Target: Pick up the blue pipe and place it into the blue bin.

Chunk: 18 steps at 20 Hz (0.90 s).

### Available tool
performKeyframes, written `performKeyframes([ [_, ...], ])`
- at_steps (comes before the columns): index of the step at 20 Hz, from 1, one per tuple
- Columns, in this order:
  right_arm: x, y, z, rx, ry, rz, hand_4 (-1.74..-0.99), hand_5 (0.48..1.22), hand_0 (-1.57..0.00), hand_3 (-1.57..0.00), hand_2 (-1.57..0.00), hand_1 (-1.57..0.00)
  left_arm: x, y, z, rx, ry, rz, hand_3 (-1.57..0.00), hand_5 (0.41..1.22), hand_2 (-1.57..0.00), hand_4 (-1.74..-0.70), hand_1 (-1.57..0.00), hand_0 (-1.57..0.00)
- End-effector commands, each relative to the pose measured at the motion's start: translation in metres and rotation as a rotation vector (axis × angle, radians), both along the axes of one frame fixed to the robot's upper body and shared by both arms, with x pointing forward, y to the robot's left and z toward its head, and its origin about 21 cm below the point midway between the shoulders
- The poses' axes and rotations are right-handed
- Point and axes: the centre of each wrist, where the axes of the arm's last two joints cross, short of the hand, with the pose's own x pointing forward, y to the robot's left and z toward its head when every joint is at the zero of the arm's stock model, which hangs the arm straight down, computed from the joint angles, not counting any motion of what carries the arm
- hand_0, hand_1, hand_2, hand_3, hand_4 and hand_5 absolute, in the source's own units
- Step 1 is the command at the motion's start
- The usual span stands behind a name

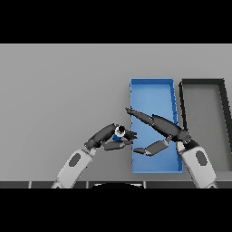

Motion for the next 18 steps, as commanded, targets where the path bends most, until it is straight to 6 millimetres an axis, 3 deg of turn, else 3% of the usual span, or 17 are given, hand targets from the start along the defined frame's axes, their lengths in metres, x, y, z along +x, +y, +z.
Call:
performKeyframes([
  [1, 0.001, 0.006, -0.002, 0.004, 0.028, 0.03, -1.232, 0.525, 0.0, 0.0, 0.0, 0.0, 0.0, 0.002, 0.001, -0.007, -0.007, -0.001, -1.57, 1.221, -1.57, -1.47, -1.57, -1.57],
  [5, 0.012, 0.03, 0.004, -0.059, 0.034, 0.105, -1.209, 0.517, 0.0, 0.0, 0.0, 0.0, 0.0, -0.002, 0.004, -0.005, -0.001, -0.009, -1.57, 1.221, -1.57, -1.47, -1.57, -1.57],
  [8, 0.017, 0.048, 0.004, -0.074, 0.031, 0.173, -1.192, 0.514, 0.0, 0.0, 0.0, 0.0, 0.003, 0.006, 0.003, -0.019, 0.013, -0.032, -1.57, 1.221, -1.57, -1.48, -1.57, -1.57],
  [11, 0.021, 0.068, 0.005, -0.082, 0.054, 0.208, -1.208, 0.512, 0.0, 0.0, 0.0, 0.0, 0.004, 0.002, 0.001, -0.03, 0.029, -0.056, -1.57, 1.221, -1.57, -1.46, -1.57, -1.57],
  [14, 0.028, 0.083, 0.006, -0.105, 0.067, 0.236, -1.222, 0.517, -0.02, -0.05, -0.13, -0.11, 0.004, 0.001, -0.003, -0.042, 0.023, -0.066, -1.57, 1.221, -1.57, -1.46, -1.57, -1.57],
  [15, 0.031, 0.085, 0.006, -0.115, 0.069, 0.243, -1.255, 0.519, -0.17, -0.14, -0.25, -0.24, 0.005, 0.002, -0.004, -0.023, 0.031, -0.045, -1.57, 1.221, -1.57, -1.51, -1.57, -1.57],
  [16, 0.032, 0.091, 0.005, -0.116, 0.068, 0.25, -1.303, 0.52, -0.4, -0.31, -0.43, -0.44, 0.004, 0.001, -0.003, -0.025, 0.044, -0.039, -1.3, 1.221, -1.54, -1.56, -1.57, -1.57],
  [17, 0.034, 0.092, 0.006, -0.119, 0.067, 0.258, -1.383, 0.523, -0.63, -0.5, -0.66, -0.65, 0.004, 0.001, -0.002, -0.028, 0.058, -0.034, -1.14, 1.221, -1.53, -1.6, -1.57, -1.57],
  [18, 0.033, 0.094, 0.004, -0.111, 0.058, 0.267, -1.446, 0.527, -0.82, -0.66, -0.84, -0.84, 0.007, 0.001, -0.001, -0.012, 0.05, -0.025, -1.16, 1.221, -1.54, -1.63, -1.57, -1.57],
])
